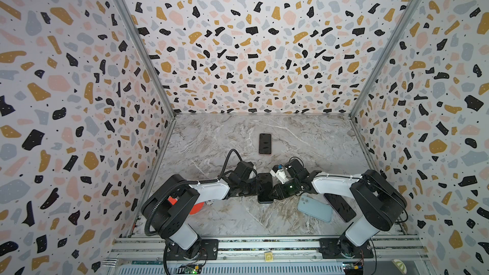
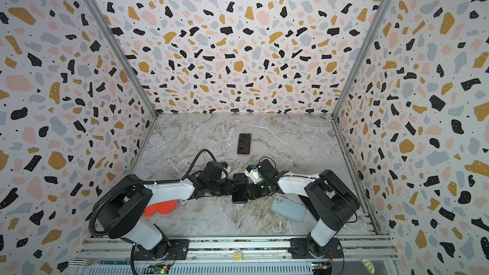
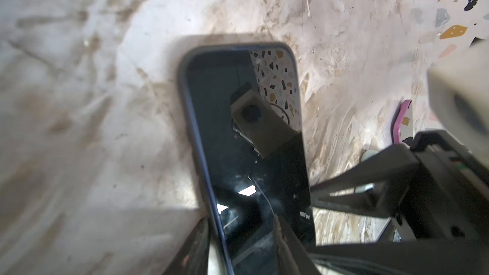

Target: Put the phone into the phone case

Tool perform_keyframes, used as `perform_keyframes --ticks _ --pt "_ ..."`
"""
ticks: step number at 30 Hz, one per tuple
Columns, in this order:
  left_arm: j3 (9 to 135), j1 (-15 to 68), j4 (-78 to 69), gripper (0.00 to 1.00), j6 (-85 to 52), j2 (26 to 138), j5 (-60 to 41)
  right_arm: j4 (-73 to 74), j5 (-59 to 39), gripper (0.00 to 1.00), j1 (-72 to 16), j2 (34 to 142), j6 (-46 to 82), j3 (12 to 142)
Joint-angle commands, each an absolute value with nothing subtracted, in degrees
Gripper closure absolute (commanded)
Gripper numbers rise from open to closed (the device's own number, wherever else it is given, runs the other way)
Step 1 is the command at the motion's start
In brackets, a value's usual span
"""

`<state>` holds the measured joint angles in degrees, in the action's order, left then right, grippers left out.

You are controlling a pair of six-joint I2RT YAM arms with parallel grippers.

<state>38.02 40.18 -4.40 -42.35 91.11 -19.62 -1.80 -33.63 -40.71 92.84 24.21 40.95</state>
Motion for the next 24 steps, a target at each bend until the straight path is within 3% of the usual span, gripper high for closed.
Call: perform_keyframes --ticks 1,7,17,24 --pt "38.22 40.08 0.47 0.6 -40.46 91.44 -19.42 -2.46 -34.58 0.62 -41.53 90.43 26.48 39.83" --pt "36.19 40.08 8.07 0.59 -40.86 85.55 -19.04 -3.08 -31.97 0.62 -41.56 87.85 30.46 39.54" --pt "32.62 40.17 4.12 0.61 -44.38 83.27 -24.13 1.04 -31.55 0.6 -41.66 87.1 35.86 37.97" --pt "31.48 40.25 3.1 0.7 -44.58 84.51 -24.01 2.19 -32.08 0.6 -42.17 88.11 36.8 38.13"
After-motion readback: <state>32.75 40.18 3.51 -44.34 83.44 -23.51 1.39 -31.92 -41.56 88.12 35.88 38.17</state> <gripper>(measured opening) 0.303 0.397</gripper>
